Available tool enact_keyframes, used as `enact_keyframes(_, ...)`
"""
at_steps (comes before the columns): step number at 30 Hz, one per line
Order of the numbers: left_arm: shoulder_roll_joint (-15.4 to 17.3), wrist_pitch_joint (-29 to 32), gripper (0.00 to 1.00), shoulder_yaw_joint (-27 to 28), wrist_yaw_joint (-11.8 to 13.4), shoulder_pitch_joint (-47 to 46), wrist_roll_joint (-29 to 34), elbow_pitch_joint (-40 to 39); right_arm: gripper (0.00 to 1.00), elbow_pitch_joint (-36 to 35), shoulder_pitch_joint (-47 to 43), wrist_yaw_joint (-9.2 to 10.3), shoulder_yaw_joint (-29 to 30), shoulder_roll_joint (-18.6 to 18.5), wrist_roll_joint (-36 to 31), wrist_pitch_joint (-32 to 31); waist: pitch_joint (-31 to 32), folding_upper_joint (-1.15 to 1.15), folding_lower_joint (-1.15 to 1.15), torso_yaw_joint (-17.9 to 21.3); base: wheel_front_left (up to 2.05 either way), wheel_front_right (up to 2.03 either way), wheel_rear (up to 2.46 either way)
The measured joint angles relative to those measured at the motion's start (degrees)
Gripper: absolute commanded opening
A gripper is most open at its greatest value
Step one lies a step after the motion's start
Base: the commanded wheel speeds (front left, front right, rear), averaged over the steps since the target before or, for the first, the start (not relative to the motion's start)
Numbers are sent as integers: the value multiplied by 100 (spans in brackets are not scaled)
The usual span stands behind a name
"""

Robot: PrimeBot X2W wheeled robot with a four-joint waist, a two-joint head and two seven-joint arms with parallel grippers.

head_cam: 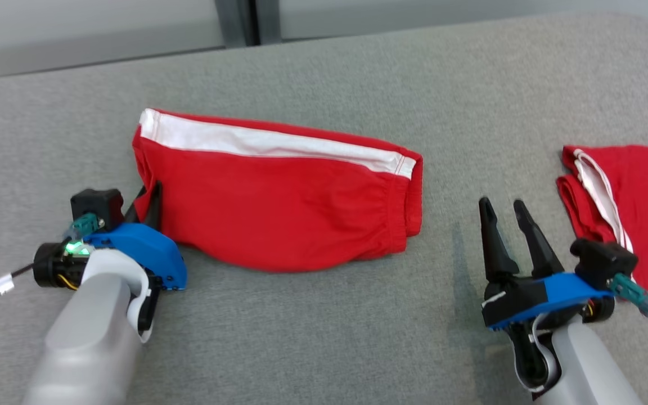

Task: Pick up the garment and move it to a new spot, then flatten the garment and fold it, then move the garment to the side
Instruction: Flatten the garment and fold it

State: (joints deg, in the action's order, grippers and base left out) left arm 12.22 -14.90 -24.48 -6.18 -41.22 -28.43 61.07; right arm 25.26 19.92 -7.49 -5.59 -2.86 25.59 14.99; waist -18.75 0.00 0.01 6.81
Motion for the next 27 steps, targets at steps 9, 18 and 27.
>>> enact_keyframes(9,-391,-9,0,649,485,1498,66,-1193,100,183,-564,0,138,-1,-160,0,832,0,-3,-432,0,0,0)
enact_keyframes(18,-553,-8,44,1069,686,2477,396,-1841,100,297,-871,0,-1,1,-186,0,1268,-1,-2,-610,0,0,0)
enact_keyframes(27,-522,-9,100,1472,1031,3061,1344,-2869,100,201,-909,0,2,0,-401,0,1345,0,-1,-623,0,0,0)
